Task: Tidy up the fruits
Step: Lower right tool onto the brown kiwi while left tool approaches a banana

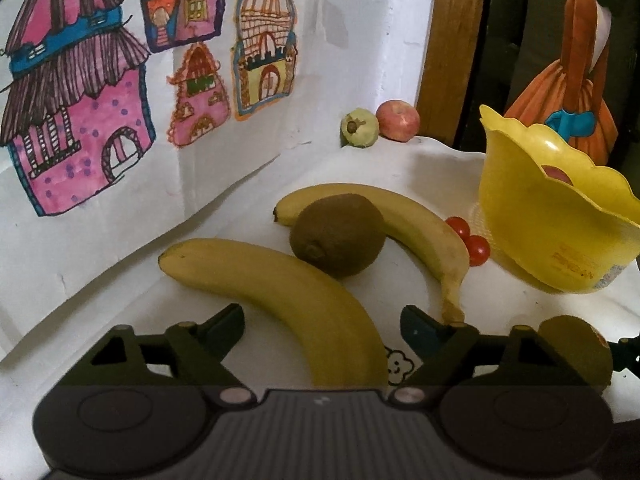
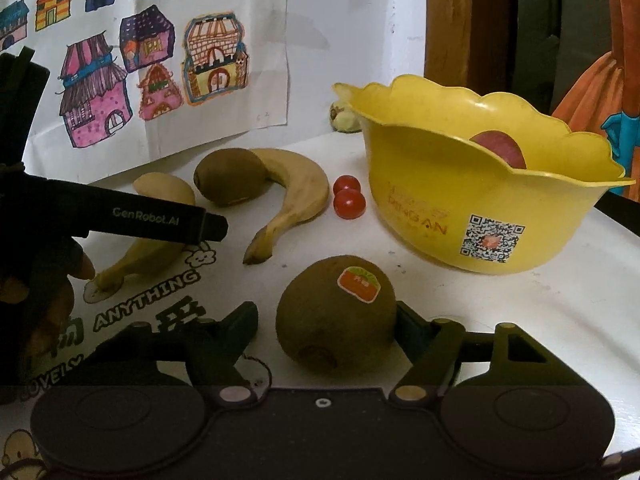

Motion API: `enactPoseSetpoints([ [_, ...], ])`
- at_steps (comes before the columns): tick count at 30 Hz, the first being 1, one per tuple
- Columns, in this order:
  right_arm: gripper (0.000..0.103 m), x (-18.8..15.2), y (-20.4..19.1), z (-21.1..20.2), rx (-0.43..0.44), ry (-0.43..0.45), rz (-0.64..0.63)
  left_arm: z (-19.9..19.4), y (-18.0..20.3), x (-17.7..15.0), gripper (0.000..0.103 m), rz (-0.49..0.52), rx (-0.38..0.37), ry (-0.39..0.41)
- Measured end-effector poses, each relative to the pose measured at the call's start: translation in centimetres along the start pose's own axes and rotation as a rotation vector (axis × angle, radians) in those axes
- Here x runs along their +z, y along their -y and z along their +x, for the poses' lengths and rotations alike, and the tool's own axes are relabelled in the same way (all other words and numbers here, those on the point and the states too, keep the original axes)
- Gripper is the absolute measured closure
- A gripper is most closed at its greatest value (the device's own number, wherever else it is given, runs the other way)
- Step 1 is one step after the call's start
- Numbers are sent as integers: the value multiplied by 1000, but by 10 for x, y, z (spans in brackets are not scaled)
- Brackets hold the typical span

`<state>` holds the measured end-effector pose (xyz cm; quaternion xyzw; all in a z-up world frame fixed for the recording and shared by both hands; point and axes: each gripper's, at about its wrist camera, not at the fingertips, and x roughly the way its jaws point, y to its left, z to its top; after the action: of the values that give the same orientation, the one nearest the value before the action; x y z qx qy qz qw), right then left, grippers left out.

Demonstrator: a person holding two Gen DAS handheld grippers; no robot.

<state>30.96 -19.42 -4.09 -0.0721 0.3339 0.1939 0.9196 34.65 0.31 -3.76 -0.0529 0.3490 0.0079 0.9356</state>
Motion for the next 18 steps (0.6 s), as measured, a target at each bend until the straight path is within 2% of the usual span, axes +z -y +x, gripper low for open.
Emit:
enactPoseSetpoints([
  [7, 31, 0, -1, 0, -9, 6, -3, -4, -3, -1, 33, -4, 16, 10],
  [9, 40, 0, 0, -1, -14, 10, 0, -7, -5, -2, 37, -10, 8, 10],
  [11, 44, 0, -1, -1, -12, 14, 1, -11, -5, -4, 44, -12, 3, 10],
  [18, 44, -1, -3, -4, 4, 10, -8, -23, -10, -12, 57, -28, -24, 10],
])
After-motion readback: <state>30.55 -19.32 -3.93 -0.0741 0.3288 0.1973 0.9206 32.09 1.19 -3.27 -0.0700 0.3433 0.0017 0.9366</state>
